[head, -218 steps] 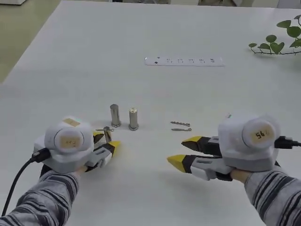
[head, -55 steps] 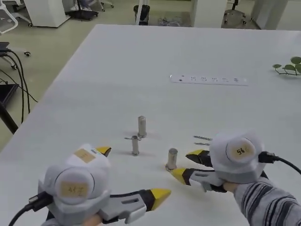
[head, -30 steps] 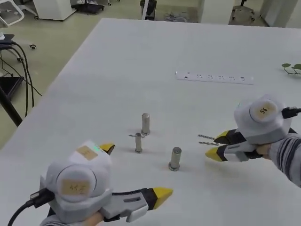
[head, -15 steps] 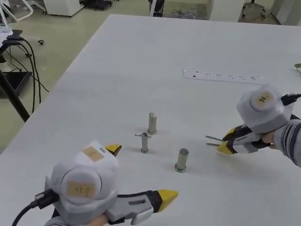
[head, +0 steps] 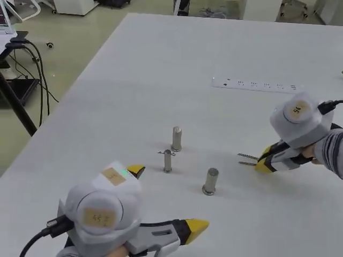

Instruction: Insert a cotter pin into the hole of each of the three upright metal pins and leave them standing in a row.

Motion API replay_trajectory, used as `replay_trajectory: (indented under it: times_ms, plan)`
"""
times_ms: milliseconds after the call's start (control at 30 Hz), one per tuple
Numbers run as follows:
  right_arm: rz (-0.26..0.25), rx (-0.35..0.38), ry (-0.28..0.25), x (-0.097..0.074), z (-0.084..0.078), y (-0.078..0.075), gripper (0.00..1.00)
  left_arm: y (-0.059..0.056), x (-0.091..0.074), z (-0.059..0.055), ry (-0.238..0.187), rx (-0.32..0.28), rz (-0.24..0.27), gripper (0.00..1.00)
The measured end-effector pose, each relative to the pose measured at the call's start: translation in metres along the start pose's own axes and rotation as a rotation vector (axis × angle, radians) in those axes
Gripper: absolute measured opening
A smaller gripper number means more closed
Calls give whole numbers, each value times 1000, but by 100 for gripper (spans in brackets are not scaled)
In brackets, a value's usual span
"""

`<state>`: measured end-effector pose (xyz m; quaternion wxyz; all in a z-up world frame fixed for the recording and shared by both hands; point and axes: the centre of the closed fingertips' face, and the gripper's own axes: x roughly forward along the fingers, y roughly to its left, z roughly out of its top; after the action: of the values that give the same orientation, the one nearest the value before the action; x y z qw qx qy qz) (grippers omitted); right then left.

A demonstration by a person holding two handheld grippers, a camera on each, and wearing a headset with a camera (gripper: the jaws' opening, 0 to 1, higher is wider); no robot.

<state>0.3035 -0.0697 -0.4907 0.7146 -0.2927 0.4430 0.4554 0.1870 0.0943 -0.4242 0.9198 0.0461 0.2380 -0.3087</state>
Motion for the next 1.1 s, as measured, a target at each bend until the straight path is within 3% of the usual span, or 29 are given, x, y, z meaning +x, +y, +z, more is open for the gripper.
replay_trajectory:
  times_ms: [233, 500, 833, 1100]
  plan:
    - [8, -46, 23, 1, -1, 0, 1, -1, 0, -2, 13, 7, -4, 90]
    - [-9, -153, 51, 2, -2, 0, 0, 0, 0, -1, 8, 1, -5, 90]
    - [-24, -179, 51, 0, -7, 0, 0, -2, 0, -3, 23, 11, -12, 89]
    - [-47, -157, 18, -14, -9, 2, 0, -4, 0, -4, 34, 18, -15, 88]
